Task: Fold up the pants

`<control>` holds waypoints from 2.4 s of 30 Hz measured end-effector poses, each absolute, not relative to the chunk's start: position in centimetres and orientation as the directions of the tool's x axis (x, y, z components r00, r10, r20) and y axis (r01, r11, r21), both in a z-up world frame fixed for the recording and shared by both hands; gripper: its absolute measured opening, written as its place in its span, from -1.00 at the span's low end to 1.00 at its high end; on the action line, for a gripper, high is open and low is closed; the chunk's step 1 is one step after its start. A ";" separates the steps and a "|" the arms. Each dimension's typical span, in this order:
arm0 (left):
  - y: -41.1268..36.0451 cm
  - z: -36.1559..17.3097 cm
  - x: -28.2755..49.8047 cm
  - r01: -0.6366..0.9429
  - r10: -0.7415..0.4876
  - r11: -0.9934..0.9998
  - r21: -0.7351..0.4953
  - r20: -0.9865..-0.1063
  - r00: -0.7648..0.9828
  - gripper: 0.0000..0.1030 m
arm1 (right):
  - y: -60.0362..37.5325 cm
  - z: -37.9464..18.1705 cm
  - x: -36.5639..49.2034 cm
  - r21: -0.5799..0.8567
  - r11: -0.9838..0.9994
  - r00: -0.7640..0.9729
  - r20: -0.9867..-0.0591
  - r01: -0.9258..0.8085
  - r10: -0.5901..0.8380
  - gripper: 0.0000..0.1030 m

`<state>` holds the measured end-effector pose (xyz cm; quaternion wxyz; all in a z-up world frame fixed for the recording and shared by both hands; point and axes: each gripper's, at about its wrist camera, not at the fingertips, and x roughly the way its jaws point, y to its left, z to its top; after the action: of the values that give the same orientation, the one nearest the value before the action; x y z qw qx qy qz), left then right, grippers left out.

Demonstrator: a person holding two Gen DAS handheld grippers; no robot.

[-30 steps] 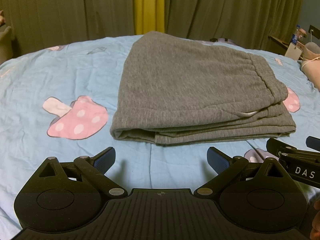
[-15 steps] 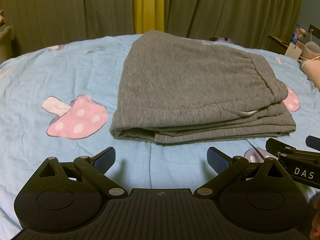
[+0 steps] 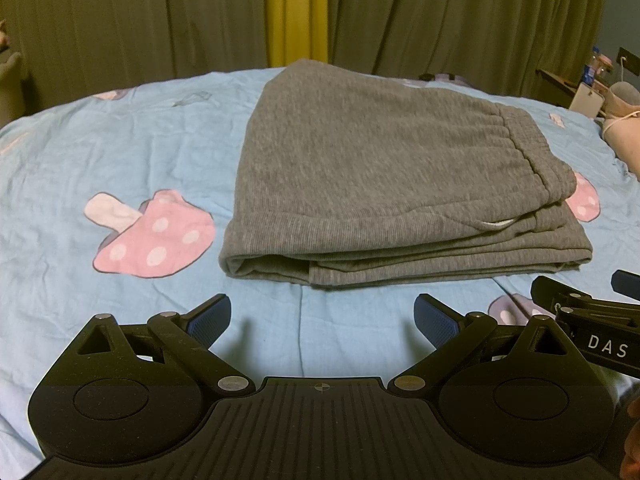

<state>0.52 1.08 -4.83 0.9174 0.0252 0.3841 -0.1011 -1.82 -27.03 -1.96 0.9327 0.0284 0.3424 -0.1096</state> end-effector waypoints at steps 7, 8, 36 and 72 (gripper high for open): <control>1.0 -4.8 0.5 0.204 -0.165 0.979 -0.031 -0.710 0.685 0.96 | -27.0 -2.0 -1.8 -0.024 0.975 0.741 -0.645 0.222 -0.185 0.92; 1.0 -4.8 0.5 0.204 -0.164 0.979 -0.030 -0.710 0.684 0.96 | -27.0 -2.0 -1.8 -0.026 0.975 0.741 -0.645 0.222 -0.185 0.92; 1.2 -5.0 0.5 0.215 -0.169 0.976 -0.026 -0.714 0.679 0.96 | -27.0 -2.1 -1.9 -0.030 0.976 0.741 -0.646 0.216 -0.184 0.92; 1.4 -4.9 0.4 0.239 -0.185 0.971 -0.022 -0.698 0.692 0.96 | -27.2 -2.3 -1.9 -0.044 0.978 0.738 -0.649 0.205 -0.184 0.92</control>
<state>0.42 1.40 -4.91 0.9190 0.0353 0.3754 -0.1153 -1.91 -27.16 -2.34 0.9321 0.0150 0.3466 -0.1042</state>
